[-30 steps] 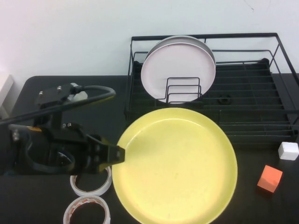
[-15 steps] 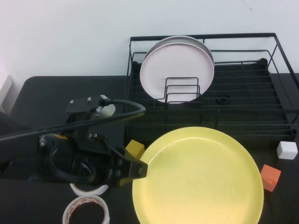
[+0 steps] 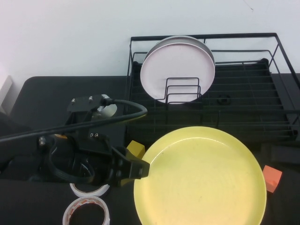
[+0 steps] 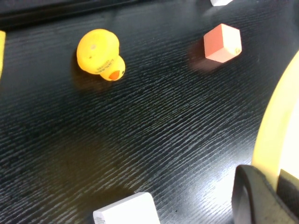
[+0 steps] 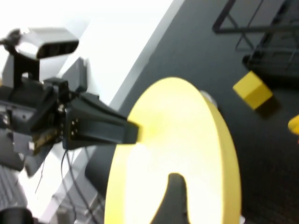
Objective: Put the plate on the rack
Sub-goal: Hand over the plate
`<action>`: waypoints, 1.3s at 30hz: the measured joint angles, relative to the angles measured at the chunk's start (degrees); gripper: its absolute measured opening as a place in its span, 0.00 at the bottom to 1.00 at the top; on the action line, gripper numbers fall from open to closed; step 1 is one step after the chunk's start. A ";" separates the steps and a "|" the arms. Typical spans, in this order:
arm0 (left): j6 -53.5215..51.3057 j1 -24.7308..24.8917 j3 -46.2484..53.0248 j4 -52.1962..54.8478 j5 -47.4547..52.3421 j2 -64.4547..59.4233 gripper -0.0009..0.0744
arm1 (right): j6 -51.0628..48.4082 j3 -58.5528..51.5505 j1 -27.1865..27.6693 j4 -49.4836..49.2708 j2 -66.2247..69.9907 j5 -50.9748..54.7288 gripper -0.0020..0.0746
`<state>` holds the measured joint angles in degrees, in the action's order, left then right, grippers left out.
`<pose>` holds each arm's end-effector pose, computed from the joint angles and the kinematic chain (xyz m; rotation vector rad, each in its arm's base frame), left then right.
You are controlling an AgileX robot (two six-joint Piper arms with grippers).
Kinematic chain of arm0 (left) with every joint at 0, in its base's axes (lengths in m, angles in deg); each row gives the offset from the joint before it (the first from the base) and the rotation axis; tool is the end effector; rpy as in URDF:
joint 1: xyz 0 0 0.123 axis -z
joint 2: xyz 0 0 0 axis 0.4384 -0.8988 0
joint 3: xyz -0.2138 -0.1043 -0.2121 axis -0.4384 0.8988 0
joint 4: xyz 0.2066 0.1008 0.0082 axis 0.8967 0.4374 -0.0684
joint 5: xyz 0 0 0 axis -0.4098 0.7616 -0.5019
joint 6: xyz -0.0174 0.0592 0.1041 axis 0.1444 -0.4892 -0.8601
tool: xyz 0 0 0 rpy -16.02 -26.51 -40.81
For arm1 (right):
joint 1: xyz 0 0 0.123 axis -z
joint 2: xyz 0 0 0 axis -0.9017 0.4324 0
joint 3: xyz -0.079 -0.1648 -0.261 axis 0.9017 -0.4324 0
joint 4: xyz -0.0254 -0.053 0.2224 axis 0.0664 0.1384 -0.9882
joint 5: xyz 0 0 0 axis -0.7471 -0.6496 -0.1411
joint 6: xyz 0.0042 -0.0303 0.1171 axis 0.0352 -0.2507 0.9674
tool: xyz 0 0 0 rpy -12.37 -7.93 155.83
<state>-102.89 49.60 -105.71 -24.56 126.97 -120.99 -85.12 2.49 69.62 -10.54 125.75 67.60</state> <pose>0.1951 -0.1523 0.3113 0.4284 2.3655 -0.9598 0.1694 0.0860 0.3046 -0.2957 2.1400 1.1301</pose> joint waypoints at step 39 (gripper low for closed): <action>-6.28 0.00 -1.21 2.54 5.06 1.69 0.59 | -22.45 6.20 -12.30 -6.16 11.35 -1.72 0.20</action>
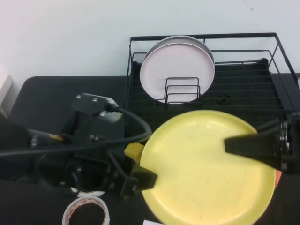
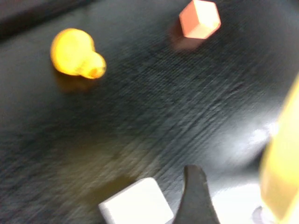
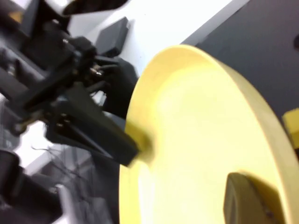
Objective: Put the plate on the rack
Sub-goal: Hand over the plate, then place the plate on the rack
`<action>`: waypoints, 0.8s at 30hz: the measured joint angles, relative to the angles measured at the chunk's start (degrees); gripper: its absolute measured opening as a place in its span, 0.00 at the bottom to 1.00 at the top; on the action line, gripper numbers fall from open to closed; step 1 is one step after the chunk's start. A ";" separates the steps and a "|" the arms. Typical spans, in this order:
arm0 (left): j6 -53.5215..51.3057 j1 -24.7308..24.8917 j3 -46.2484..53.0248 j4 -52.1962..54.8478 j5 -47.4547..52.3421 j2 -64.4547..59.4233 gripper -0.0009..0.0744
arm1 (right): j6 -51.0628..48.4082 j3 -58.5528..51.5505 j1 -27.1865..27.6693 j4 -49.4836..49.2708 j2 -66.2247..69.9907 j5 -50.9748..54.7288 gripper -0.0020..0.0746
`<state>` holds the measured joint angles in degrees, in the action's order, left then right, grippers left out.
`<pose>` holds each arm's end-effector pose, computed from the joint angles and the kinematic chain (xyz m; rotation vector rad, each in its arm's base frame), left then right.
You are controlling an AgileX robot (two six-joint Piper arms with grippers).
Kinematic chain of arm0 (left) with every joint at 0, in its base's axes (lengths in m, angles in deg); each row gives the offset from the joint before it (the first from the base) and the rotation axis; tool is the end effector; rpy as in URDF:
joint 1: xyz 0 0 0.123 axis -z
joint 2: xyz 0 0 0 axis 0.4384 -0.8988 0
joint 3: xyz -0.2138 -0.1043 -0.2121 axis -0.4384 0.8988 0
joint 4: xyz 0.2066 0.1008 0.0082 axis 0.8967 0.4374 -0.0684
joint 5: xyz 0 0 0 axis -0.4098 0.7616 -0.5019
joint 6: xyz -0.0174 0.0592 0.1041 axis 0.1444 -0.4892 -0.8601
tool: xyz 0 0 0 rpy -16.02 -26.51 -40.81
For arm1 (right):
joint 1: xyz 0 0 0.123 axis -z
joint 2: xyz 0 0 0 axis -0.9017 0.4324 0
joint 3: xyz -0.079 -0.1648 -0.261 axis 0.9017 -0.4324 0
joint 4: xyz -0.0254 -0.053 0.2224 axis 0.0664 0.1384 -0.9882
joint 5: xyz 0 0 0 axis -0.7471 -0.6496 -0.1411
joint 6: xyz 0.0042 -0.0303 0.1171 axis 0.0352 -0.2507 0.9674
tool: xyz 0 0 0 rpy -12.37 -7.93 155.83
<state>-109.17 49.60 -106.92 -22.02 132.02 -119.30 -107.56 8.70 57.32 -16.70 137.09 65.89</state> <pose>0.1822 -0.1515 0.3194 0.6602 2.3134 -0.9217 0.2044 0.1271 0.3043 -0.7507 1.9660 1.1047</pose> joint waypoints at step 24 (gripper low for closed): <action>41.43 0.00 16.84 39.70 -3.36 43.57 0.01 | -11.71 46.88 -0.19 8.71 16.64 -0.77 0.20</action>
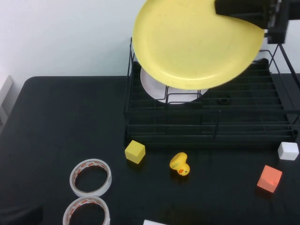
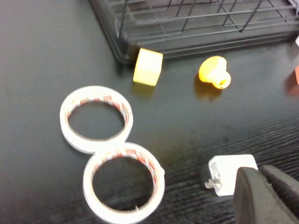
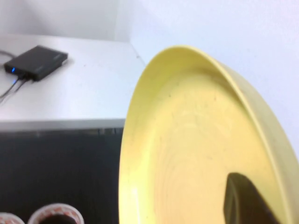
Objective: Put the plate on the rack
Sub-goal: Place the plate on the rack
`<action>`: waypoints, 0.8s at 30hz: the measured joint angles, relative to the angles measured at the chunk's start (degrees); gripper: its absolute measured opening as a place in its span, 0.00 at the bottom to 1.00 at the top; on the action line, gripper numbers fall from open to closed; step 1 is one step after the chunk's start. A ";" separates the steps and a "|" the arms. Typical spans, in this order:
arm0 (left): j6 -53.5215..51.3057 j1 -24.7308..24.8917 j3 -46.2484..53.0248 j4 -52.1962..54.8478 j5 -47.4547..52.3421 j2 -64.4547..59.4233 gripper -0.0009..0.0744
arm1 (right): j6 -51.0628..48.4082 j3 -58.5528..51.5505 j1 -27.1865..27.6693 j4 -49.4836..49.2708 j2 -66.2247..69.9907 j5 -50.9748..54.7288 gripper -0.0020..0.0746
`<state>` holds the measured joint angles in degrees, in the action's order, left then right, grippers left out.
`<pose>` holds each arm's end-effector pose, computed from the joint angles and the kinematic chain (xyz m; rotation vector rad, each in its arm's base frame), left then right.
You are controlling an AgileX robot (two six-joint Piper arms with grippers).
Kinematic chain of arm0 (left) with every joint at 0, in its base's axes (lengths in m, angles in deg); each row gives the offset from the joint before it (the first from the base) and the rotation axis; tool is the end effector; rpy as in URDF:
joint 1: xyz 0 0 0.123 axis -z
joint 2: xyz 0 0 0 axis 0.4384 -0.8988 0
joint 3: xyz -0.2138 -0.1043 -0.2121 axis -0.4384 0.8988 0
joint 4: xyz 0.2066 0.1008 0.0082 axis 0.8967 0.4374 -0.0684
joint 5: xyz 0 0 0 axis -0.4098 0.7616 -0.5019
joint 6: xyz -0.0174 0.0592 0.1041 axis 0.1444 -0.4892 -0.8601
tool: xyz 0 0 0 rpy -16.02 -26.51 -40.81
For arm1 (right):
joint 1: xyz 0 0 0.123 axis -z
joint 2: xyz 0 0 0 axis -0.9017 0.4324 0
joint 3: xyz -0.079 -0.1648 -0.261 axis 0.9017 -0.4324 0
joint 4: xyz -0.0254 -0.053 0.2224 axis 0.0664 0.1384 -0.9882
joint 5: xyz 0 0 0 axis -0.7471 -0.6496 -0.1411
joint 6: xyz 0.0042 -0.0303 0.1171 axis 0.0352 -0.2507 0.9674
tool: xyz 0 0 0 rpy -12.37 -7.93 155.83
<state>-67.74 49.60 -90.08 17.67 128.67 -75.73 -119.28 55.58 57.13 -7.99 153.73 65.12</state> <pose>0.0493 -0.0400 0.3080 0.2791 2.0983 -0.5337 0.3291 0.1399 0.4391 -1.1445 1.4178 0.5896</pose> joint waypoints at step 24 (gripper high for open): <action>11.50 0.00 10.14 0.46 -0.65 15.95 0.01 | -7.60 23.68 -0.06 4.64 30.68 -6.42 0.20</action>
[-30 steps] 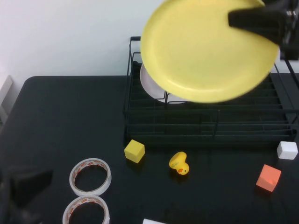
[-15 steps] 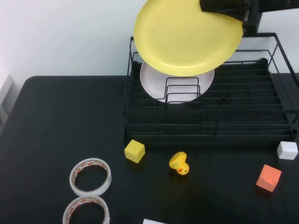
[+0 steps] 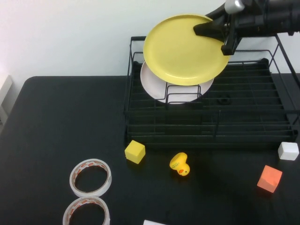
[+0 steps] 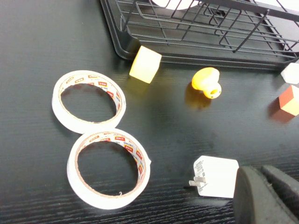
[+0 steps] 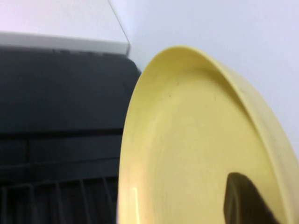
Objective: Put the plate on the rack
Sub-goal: Place the plate on the rack
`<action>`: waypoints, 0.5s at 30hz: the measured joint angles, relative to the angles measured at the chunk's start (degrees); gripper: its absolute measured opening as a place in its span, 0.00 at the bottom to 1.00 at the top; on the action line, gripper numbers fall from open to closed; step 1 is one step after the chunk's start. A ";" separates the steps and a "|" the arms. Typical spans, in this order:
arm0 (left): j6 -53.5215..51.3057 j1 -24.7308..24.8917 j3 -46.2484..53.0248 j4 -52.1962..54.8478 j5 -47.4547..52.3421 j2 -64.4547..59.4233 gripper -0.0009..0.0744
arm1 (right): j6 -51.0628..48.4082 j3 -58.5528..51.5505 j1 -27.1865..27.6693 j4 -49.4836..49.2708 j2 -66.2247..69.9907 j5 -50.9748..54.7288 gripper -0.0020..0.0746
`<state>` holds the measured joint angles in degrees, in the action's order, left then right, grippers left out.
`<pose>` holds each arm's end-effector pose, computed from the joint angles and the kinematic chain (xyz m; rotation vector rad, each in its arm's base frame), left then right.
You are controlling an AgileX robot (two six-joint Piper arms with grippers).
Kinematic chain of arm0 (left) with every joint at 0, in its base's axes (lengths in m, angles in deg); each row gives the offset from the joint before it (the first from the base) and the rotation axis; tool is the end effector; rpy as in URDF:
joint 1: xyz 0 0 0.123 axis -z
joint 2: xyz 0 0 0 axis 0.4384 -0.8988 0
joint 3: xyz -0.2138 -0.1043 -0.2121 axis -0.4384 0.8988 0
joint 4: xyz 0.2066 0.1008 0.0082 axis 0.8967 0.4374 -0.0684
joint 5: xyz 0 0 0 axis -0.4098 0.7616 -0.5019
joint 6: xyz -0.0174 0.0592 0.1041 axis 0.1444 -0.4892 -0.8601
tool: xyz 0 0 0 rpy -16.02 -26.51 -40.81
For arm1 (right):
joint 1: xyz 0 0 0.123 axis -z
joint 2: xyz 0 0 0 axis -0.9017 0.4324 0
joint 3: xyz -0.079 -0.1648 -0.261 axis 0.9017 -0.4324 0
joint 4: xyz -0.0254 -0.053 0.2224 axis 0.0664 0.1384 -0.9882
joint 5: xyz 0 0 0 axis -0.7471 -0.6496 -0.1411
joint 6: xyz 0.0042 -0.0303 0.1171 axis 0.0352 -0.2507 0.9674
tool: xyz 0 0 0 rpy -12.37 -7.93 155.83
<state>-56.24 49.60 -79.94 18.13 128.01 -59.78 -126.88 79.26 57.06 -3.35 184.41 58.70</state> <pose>0.0125 -0.0230 0.2626 0.0757 2.0233 -0.6719 0.4910 0.1510 0.3281 -1.2234 1.4887 0.4139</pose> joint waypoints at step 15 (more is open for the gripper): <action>0.05 0.00 0.00 -0.21 -0.12 0.00 0.01 | -7.75 0.47 -0.08 -5.05 2.85 -1.04 0.19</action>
<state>-56.19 49.60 -79.94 17.92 127.89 -59.78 -134.62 79.73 56.99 -8.40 187.26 57.66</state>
